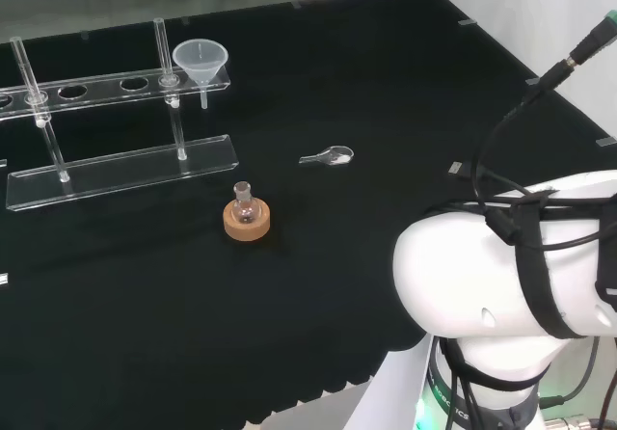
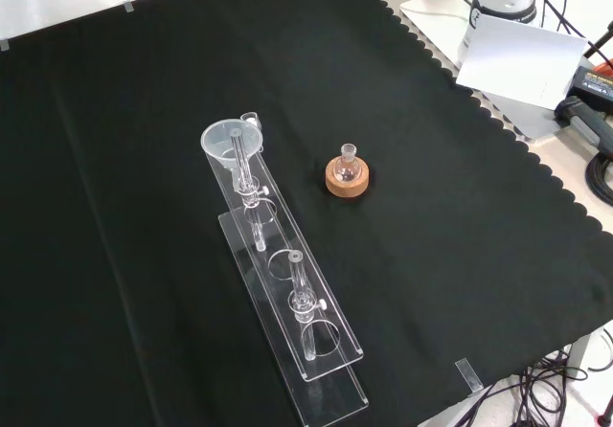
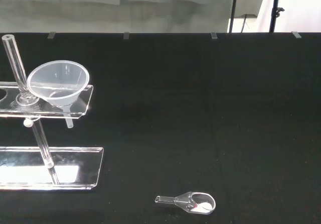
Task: Pick up the funnel from the transparent funnel stand.
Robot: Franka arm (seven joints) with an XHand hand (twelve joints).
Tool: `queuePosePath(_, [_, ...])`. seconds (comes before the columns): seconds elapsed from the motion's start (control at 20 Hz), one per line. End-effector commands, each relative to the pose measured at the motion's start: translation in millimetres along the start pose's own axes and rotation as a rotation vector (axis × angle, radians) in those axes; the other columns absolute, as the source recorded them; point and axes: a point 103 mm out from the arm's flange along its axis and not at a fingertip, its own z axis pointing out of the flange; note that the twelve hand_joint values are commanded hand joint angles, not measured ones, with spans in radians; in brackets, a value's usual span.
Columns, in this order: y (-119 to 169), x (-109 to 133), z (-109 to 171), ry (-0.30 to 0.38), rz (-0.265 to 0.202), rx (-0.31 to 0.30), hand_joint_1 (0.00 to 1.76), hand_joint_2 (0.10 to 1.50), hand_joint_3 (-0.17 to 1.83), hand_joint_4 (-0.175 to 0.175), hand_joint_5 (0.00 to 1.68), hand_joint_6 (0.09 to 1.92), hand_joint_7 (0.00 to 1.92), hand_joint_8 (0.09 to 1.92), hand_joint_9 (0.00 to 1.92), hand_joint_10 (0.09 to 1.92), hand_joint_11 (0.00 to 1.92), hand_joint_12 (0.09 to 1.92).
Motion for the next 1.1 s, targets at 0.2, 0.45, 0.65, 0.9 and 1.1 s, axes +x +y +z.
queuePosePath(0.2, [4.7,14.7,1.1,-0.014,0.010,-0.026,0.34,0.53,0.16,0.034,0.00,0.09,0.00,0.09,0.00,0.09,0.00,0.09])
queuePosePath(0.45, [7.7,16.1,0.7,-0.024,0.003,-0.026,0.35,0.55,0.13,0.034,0.00,0.09,0.00,0.09,0.00,0.09,0.00,0.09])
queuePosePath(0.65, [16.9,19.0,5.1,-0.015,-0.016,-0.002,0.36,0.55,0.12,0.035,0.00,0.09,0.00,0.09,0.00,0.09,0.00,0.09])
queuePosePath(0.9, [35.0,27.6,15.4,-0.044,-0.053,0.037,0.38,0.56,0.11,0.034,0.00,0.09,0.00,0.09,0.00,0.09,0.00,0.09])
queuePosePath(1.1, [49.6,35.2,25.3,-0.049,-0.087,0.052,0.39,0.57,0.11,0.030,0.00,0.09,0.00,0.09,0.00,0.09,0.00,0.09])
